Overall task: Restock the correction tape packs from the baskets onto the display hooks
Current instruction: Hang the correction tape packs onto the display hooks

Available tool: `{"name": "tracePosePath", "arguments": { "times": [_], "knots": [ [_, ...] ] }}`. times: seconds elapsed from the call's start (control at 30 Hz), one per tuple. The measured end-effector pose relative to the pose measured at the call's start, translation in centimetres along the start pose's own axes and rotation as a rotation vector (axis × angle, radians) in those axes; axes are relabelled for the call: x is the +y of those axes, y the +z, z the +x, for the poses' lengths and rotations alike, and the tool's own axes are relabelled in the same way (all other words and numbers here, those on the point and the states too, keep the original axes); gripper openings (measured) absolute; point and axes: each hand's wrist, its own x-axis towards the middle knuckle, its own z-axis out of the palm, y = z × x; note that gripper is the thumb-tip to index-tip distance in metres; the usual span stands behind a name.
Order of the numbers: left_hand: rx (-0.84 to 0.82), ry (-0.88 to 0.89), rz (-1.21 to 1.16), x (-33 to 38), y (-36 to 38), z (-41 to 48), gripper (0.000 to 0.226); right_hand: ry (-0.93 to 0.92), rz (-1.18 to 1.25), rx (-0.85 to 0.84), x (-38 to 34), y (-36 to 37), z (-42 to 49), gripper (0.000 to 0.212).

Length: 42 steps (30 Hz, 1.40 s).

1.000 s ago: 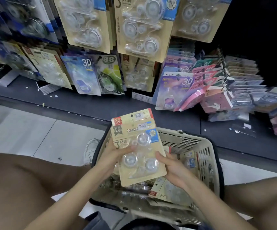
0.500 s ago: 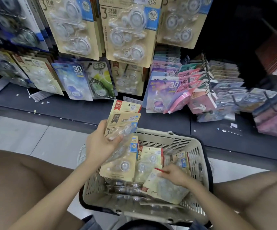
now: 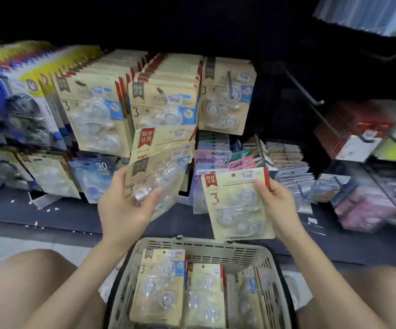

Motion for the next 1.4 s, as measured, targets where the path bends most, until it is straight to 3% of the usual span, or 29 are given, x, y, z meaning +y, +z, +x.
{"name": "tracePosePath", "arguments": {
  "times": [0.07,0.17,0.3,0.63,0.77,1.4],
  "knots": [
    [0.035,-0.014,-0.098,1.1,-0.2,1.5,0.061,-0.020,0.113,0.054,-3.1,0.1,1.1,0.082],
    [0.074,0.008,-0.175,3.1,-0.1,4.0,0.052,-0.041,0.248,0.080,-7.1,0.9,2.7,0.042],
    [0.099,0.033,-0.251,5.6,0.5,6.9,0.048,-0.058,0.322,0.098,-10.0,2.3,4.8,0.032],
    [0.097,0.007,-0.340,6.4,1.4,10.7,0.051,-0.041,0.328,0.093,-11.4,3.1,6.2,0.034],
    [0.086,0.007,-0.339,6.5,1.5,11.5,0.053,-0.047,0.286,0.120,-11.7,3.1,7.2,0.026],
    [0.054,-0.045,-0.328,6.8,1.0,14.0,0.054,0.209,0.312,0.085,-11.3,3.3,11.9,0.022]
  ]
}}
